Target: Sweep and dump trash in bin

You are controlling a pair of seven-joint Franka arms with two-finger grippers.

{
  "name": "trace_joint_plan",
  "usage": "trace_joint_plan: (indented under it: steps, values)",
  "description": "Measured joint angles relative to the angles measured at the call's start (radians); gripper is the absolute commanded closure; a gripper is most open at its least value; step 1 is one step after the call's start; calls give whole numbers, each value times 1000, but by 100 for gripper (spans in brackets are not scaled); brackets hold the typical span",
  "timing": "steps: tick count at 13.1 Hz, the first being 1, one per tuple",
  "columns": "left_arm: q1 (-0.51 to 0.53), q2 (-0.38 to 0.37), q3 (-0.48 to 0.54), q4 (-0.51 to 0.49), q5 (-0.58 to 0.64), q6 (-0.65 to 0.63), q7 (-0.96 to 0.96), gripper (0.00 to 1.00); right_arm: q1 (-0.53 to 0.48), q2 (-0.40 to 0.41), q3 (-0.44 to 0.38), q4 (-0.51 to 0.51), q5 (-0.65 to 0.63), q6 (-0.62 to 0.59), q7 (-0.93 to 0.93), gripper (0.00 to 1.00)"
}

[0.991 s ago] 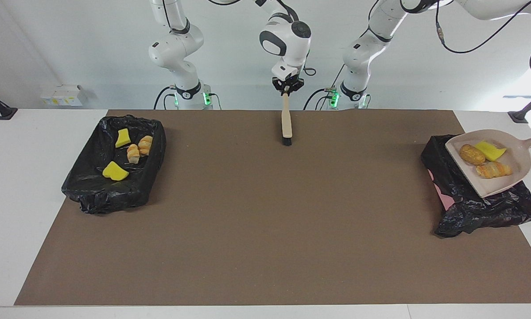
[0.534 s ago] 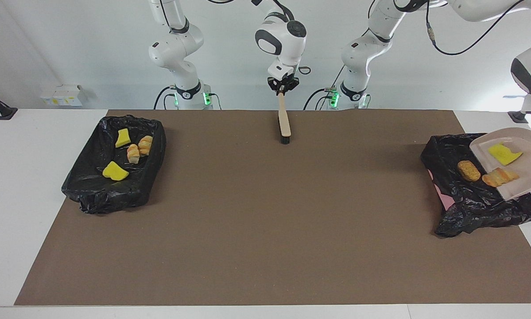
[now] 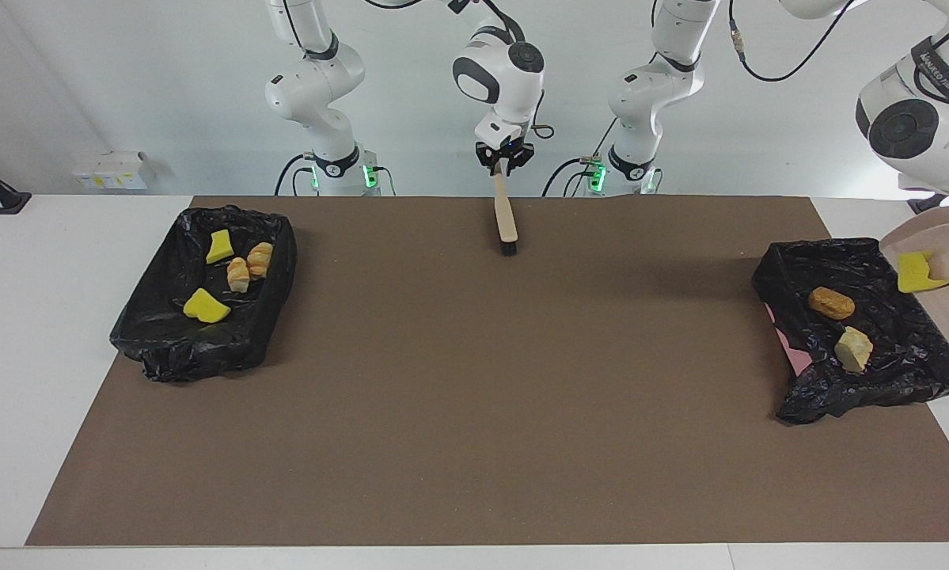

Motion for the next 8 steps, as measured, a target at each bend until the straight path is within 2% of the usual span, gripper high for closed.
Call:
trace_joint_plan:
  steps: [1, 2, 6, 8]
  values:
    - [-12, -7, 0, -2, 9, -20, -5, 100, -17, -1, -1, 5, 0, 1, -2, 29]
    - [-33, -12, 0, -3, 26, -47, -15, 100, -37, -7, -3, 12, 0, 3, -6, 18]
    - [-114, -22, -5, -30, 58, -127, -50, 100, -191, -114, -9, 25, -1, 2, -99, 2]
    - [-116, -21, -4, -60, 59, -127, -96, 100, -277, -189, -13, 25, -2, -13, -118, 0]
